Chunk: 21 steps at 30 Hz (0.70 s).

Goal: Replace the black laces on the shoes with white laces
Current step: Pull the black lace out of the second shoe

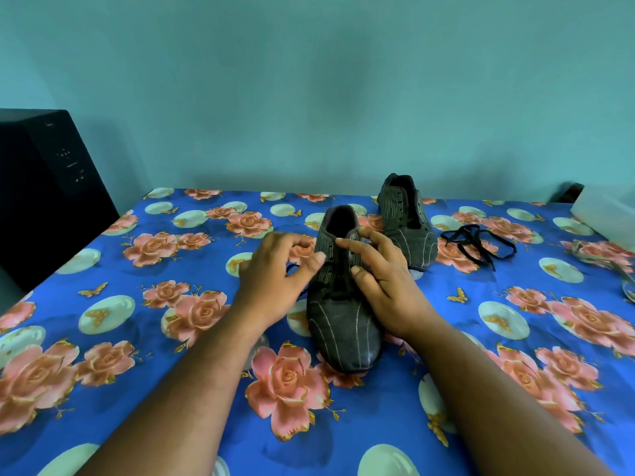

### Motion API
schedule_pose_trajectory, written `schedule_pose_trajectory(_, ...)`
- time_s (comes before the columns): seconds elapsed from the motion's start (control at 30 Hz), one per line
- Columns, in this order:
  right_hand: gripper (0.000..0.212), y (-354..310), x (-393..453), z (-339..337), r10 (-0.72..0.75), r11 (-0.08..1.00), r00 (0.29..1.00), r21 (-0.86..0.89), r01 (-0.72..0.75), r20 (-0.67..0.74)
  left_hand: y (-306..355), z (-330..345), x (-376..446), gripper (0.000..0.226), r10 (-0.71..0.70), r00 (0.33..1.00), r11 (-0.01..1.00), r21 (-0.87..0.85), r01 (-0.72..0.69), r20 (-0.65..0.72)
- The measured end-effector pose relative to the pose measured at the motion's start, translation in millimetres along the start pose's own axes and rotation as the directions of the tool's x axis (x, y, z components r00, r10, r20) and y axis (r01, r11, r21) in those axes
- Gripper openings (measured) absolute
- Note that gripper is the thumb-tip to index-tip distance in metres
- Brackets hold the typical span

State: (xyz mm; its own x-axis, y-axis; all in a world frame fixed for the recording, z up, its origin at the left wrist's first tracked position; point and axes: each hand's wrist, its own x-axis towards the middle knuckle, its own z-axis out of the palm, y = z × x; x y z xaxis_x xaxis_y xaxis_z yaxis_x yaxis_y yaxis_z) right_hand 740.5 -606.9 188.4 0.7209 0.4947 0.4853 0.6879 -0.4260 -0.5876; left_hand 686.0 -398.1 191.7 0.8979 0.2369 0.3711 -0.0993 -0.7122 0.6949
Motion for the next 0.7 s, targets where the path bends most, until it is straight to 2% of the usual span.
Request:
schedule_pose_trajectory(0.07,0.046,1,0,0,-0.001,1.000,1.000,0.000,0.001,-0.003,6,7,-3,0.046,0.111,0.994,0.994,-0.016,-0.111,0.021)
schedule_pose_trajectory(0.17,0.046,2,0,0,-0.002,1.000,1.000,-0.004,0.002,-0.004,9,11,-4,0.032,0.207,0.978,0.978,0.018,-0.208,0.023)
schedule_pose_trajectory(0.23,0.046,3,1,1,-0.007,1.000,1.000,-0.005,0.007,-0.002,9,10,-3,0.025,0.214,0.977,0.976,0.024,-0.215,0.020)
schedule_pose_trajectory(0.3,0.046,4,1,1,-0.009,1.000,1.000,-0.001,0.009,0.003,6,9,-1,0.021,0.160,0.987,0.984,0.082,-0.157,-0.028)
schedule_pose_trajectory(0.4,0.046,4,0,2,0.002,1.000,1.000,0.005,-0.002,0.007,1,3,1,0.019,-0.055,0.991,0.971,0.226,0.081,-0.118)
schedule_pose_trajectory(0.47,0.046,4,0,2,0.007,1.000,1.000,0.007,-0.007,0.009,-3,1,1,0.021,-0.174,0.978,0.927,0.316,0.202,-0.114)
schedule_pose_trajectory(0.5,0.046,4,0,2,0.006,1.000,1.000,0.005,-0.006,0.009,-5,1,1,0.022,-0.188,0.977,0.918,0.337,0.211,-0.101)
schedule_pose_trajectory(0.57,0.046,4,1,2,0.003,1.000,1.000,0.003,-0.003,0.008,-5,3,1,0.025,-0.110,0.991,0.948,0.292,0.129,-0.080)
schedule_pose_trajectory(0.63,0.046,4,0,2,0.006,1.000,1.000,0.005,-0.006,0.011,1,4,0,0.034,0.030,0.998,0.992,0.127,-0.022,-0.063)
schedule_pose_trajectory(0.7,0.046,4,0,2,0.011,1.000,1.000,0.005,-0.011,0.013,7,7,-4,0.040,0.140,0.990,0.987,0.080,-0.139,-0.012)
